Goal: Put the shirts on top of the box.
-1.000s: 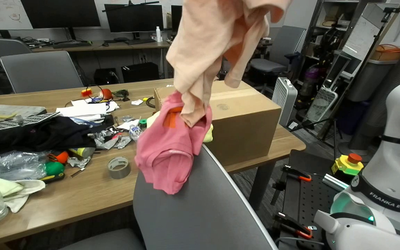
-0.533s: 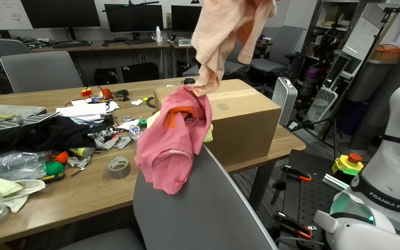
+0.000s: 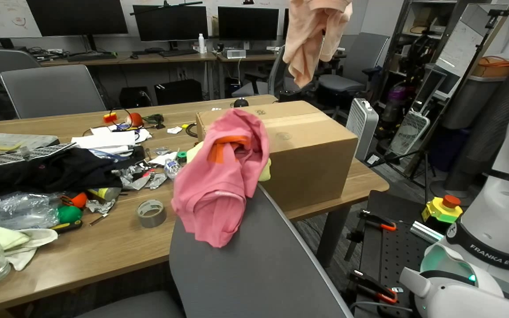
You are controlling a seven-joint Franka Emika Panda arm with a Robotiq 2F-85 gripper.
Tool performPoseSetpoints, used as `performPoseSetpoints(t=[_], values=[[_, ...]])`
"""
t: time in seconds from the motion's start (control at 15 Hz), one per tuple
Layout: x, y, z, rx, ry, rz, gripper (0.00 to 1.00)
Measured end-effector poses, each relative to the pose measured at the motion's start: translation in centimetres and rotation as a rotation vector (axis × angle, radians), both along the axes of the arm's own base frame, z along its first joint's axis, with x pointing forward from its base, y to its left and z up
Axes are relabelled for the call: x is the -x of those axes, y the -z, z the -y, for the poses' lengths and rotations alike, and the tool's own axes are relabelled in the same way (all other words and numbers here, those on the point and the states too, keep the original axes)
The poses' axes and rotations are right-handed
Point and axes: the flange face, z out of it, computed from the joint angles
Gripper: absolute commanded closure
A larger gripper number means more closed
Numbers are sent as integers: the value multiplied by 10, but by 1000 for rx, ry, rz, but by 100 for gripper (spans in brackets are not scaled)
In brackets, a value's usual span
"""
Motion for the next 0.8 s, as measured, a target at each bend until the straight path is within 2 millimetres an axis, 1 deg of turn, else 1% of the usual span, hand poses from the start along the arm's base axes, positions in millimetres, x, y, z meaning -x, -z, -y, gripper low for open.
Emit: performPoseSetpoints(t=[0.2, 0.47, 0.67, 0.73, 0.8], values=[[-29, -1, 26, 41, 80, -50, 96], [-69, -5, 53, 53, 175, -120, 97], [-95, -7, 73, 38, 239, -166, 96], [-103, -7, 78, 33, 258, -178, 89], [-109, -8, 84, 29, 274, -188, 66]])
